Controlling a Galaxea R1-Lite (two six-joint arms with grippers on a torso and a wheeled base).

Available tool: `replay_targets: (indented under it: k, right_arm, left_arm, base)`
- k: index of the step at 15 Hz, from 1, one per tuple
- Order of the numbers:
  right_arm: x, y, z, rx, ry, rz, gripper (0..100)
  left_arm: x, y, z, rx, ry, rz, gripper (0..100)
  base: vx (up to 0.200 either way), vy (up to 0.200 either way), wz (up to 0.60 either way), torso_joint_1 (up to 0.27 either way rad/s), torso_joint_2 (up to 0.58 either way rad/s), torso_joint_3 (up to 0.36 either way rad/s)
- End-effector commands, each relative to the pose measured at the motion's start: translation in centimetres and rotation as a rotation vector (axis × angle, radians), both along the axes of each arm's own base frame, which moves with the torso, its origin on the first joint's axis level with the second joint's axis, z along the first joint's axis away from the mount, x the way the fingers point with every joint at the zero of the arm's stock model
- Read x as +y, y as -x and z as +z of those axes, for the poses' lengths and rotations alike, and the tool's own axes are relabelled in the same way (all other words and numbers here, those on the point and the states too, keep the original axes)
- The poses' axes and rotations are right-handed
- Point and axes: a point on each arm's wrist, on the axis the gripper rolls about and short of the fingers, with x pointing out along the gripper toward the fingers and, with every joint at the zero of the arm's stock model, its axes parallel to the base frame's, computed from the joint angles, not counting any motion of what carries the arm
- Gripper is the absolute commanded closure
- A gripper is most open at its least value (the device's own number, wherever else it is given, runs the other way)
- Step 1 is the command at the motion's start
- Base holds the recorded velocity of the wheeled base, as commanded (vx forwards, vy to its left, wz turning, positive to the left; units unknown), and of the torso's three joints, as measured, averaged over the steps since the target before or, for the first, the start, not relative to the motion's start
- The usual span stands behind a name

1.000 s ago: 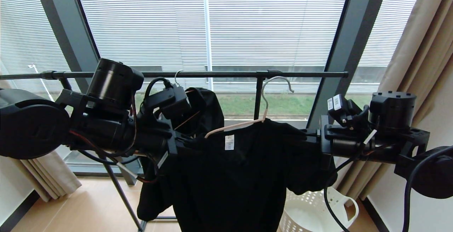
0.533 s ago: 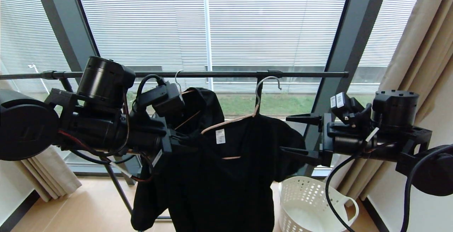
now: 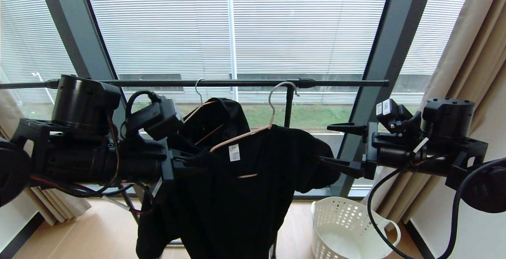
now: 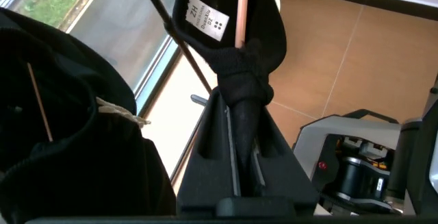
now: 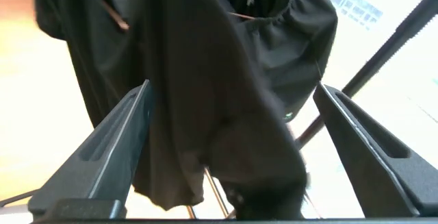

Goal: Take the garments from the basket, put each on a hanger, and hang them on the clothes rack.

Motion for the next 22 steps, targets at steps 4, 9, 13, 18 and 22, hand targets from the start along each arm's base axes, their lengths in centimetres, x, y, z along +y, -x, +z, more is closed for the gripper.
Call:
replay_targets:
  k: [4,9,13,18,22]
  right_arm:
    - [0.3,-1.2,-1.8,0.049,0.011,0.003,0]
    - [0.6,-2.3,-3.5,0.069,0.034,0.012,0]
    - [0.5,-2.9,-3.9,0.077,0.035,0.005,0]
    - [0.0,-3.5,-4.2,0.080,0.035,-0.012,0]
    - [-0.2,-4.0,-4.6,0.086,0.037,-0.021,0]
  left_arm:
    - [2.0,2.2,1.0,-0.044,0.016,0.046,100]
    - [2.3,2.9,1.4,-0.050,0.033,0.059,100]
    - [2.2,2.9,1.4,-0.052,0.033,0.058,100]
    - [2.3,3.0,1.6,-0.056,0.035,0.058,100]
    - [2.4,3.1,1.8,-0.065,0.039,0.060,100]
  base:
    - [0.000,0.000,0.00,0.000,0.00,0.000]
    - [0.000,0.000,0.00,0.000,0.00,0.000]
    - [0.000,0.000,0.00,0.000,0.00,0.000]
    - [0.000,0.000,0.00,0.000,0.00,0.000]
    - [0.000,0.000,0.00,0.000,0.00,0.000]
